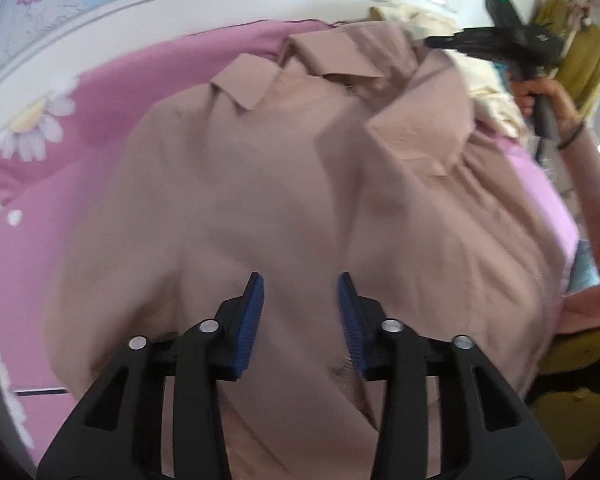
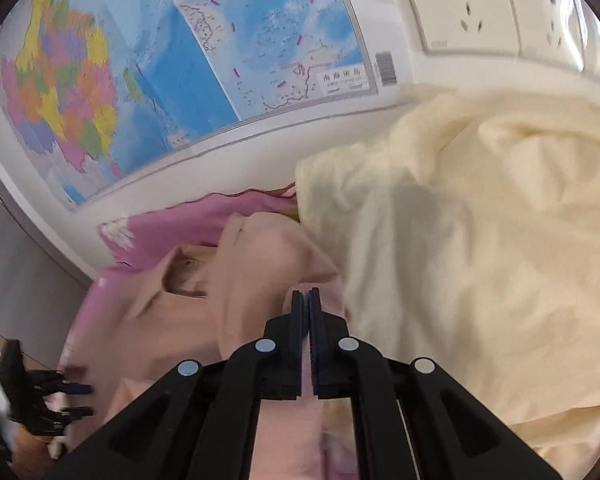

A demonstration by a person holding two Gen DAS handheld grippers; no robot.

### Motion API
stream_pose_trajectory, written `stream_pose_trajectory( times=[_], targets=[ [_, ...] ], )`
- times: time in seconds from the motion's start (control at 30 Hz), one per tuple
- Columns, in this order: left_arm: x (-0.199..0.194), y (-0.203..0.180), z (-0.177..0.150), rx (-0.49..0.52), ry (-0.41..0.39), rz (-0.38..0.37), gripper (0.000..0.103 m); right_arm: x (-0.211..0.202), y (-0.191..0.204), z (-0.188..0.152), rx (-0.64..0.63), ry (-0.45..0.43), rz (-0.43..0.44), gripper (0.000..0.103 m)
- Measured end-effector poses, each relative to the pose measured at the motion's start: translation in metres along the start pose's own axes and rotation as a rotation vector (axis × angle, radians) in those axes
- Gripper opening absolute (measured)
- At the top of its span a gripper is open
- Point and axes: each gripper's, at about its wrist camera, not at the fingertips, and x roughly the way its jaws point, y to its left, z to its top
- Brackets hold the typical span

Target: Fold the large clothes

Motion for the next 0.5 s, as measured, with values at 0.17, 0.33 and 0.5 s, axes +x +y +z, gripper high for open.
stream_pose_trajectory(
  times=[0.17, 0.33, 0.5],
  targets=[
    [-0.008, -0.036, -0.015, 0.098, -0.035, -0.092, 0.077, -0.019, 0.016, -0.001, -0.071, -0.053, -0.022, 0.032],
    [0.024, -0.052, -0.027, 0.123, 0.08, -0.056, 0.061, -0.019, 0.06, -0.01, -0.285, -0.013, 0.003, 0.049],
    [0.022, -0.055, -0.031, 0.191, 0.031, 0.055, 0.014, 0.024, 0.093, -0.035, -0.516, 0.154, -0.091, 0.046]
  ],
)
